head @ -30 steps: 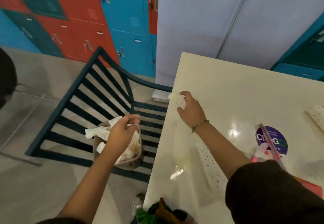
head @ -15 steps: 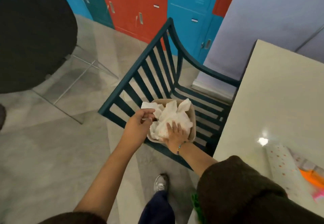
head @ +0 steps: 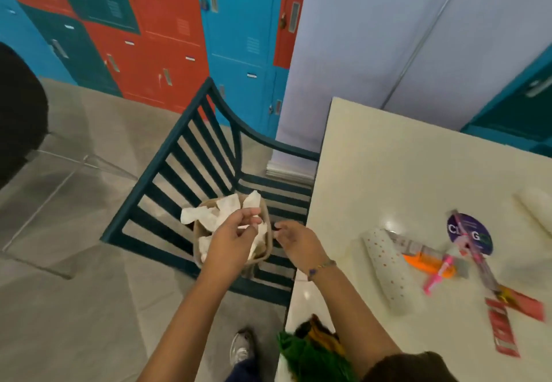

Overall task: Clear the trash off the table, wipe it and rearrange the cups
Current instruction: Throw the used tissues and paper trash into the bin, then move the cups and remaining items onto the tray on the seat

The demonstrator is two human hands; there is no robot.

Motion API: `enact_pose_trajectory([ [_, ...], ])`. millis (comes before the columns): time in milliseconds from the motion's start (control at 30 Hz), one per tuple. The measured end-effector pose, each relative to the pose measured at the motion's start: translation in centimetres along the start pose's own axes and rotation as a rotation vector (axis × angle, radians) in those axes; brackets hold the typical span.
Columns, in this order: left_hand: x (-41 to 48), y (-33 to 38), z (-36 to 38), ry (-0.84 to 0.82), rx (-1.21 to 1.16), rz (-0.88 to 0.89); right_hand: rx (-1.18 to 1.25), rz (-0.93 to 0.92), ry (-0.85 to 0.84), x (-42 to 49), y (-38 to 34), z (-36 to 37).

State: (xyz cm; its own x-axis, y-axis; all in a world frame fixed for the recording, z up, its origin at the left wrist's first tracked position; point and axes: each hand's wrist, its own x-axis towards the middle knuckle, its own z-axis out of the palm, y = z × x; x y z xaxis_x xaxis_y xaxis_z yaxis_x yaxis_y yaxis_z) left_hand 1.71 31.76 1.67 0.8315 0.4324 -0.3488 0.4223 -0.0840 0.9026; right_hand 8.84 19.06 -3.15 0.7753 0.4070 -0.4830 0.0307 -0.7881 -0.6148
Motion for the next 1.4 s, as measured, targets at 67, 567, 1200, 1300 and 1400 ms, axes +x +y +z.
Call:
enact_pose_trajectory([
  [67,-1.6,2.1,3.5,-0.090,-0.012,0.038,0.133,0.010,0.151,-4.1,2.5,-3.5],
  [567,-17.7,7.4,26.5,-0.485,0.091,0.205,0.490,0.140,0.650,-29.7,24.5,-15.8],
  [1200,-18.9,10.1,41.9,-0.594,0.213,0.228,0.512,0.325,0.696,-33.4,37.0,-23.6],
  [1300,-16.9,9.6,43.2,-0.578,0.202,0.170,0.526,0.373,0.712,-31.9,38.4,-24.7],
  [1400,-15.1,8.9,43.9,-0.565,0.229,0.135,0.578,0.411,0.706,-28.9,39.3,-25.6],
])
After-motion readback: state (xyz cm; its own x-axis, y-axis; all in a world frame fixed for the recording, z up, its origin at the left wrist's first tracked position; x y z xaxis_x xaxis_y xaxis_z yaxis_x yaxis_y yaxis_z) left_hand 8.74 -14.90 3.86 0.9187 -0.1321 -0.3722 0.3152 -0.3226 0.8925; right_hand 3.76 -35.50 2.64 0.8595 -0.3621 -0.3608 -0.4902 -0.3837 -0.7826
